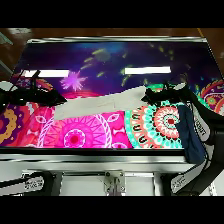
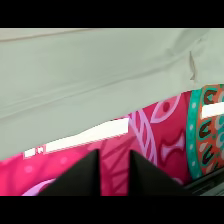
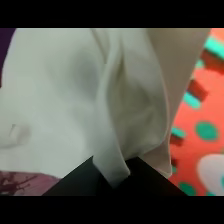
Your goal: Fold the shirts.
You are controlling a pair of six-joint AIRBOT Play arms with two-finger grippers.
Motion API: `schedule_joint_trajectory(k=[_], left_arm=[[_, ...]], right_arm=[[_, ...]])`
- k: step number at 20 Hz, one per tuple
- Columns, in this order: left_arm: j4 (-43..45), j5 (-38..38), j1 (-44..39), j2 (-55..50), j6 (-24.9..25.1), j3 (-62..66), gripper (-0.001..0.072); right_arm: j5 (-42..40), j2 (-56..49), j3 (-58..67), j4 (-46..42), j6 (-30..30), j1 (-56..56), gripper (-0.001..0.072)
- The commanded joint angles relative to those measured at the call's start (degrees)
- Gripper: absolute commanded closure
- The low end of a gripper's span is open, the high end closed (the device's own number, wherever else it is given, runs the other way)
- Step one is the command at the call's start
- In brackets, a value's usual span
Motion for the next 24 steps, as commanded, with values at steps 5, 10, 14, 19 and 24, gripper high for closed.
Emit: schedule_joint_trajectory(k=[5, 10, 14, 19, 24], left_arm=[[-4.0, 16.7, -18.9, -4.0, -2.6, -0.2, 0.0671], [-20.9, 28.9, -33.9, -12.5, -3.2, -0.1, 0.0671], [-33.3, 29.8, -45.9, -19.0, -3.0, -0.1, 0.0671], [-36.9, 26.3, -47.5, -21.7, -2.3, -0.1, 0.0673], [-31.9, 31.1, -34.4, -9.6, 1.6, -0.1, 0.0674]], right_arm=[[18.5, 18.4, 0.1, -10.8, 1.3, 0.9, 0.0646], [20.7, 31.2, 0.1, -13.8, 7.2, 3.7, 0.0646], [21.7, 35.2, 0.1, -16.0, 10.2, 7.1, 0.0646], [22.1, 36.2, 0.1, -16.0, 12.1, 10.7, 0.0646], [12.2, 35.8, -0.1, -17.9, 13.0, 20.8, 0.0646]])
